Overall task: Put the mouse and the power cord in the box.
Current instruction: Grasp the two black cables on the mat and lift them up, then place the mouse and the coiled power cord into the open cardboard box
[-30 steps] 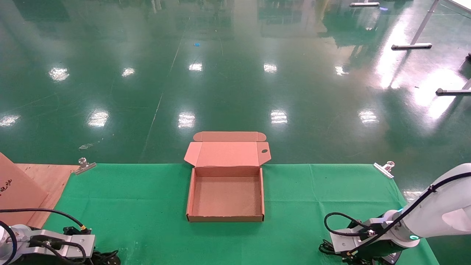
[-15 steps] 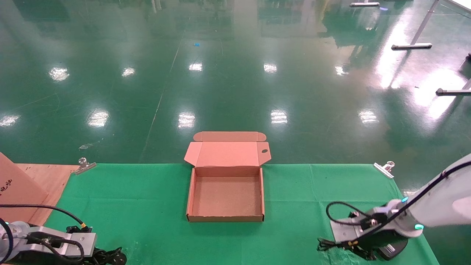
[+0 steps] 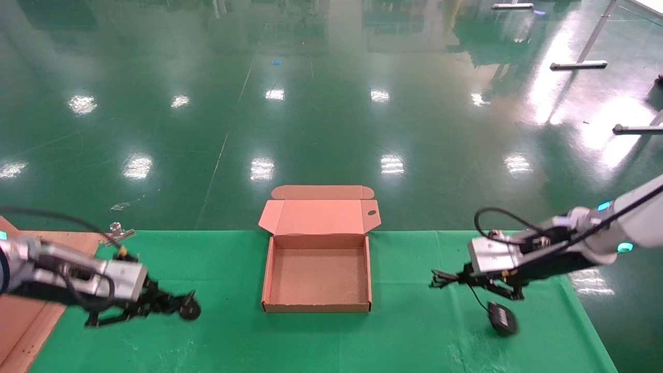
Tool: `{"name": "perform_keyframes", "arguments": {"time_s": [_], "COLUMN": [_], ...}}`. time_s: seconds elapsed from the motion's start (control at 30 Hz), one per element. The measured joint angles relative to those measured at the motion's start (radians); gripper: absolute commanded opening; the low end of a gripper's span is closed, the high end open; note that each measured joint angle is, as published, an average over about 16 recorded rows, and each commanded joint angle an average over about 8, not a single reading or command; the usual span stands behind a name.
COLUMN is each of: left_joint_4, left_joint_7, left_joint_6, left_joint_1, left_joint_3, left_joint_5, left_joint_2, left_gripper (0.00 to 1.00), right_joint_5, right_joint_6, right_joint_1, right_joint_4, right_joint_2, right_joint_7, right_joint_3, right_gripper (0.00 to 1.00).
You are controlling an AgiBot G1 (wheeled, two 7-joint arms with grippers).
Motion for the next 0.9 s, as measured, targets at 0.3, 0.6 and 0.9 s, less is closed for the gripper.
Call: {"name": "perform_keyframes", "arguments": {"time_s": [0.3,0.6,0.9], "left_joint_4": [-0.065,-0.106,-0.076], "left_joint_7": [-0.032,-0.051,0.022], "left_joint_6": [0.06,0.017,-0.066], "left_joint_1": [-0.114,-0.175,-0.163], "left_joint_3": [-0.011,-0.025,-0.057], "left_joint_5": [-0.015,-0.032,-0.077], "left_joint_2": [0.052,0.139,0.185], "left_gripper": [0.0,0.0,0.0], "right_joint_5": [0.022,0.029,0.05], "right_joint_6": [-0.06,-0.02,0.042], "right_joint_1": [0.105,0.157,0.146], "right_joint_4": [0.078,0.132,0.169], "right_joint_2": [-0.024,-0.134,-0.215], "right_joint_7": [0.055,0.124,0.17], "right_joint_3": [0.016,0.019,-0.005], "right_gripper": [0.0,0.0,0.0]}}
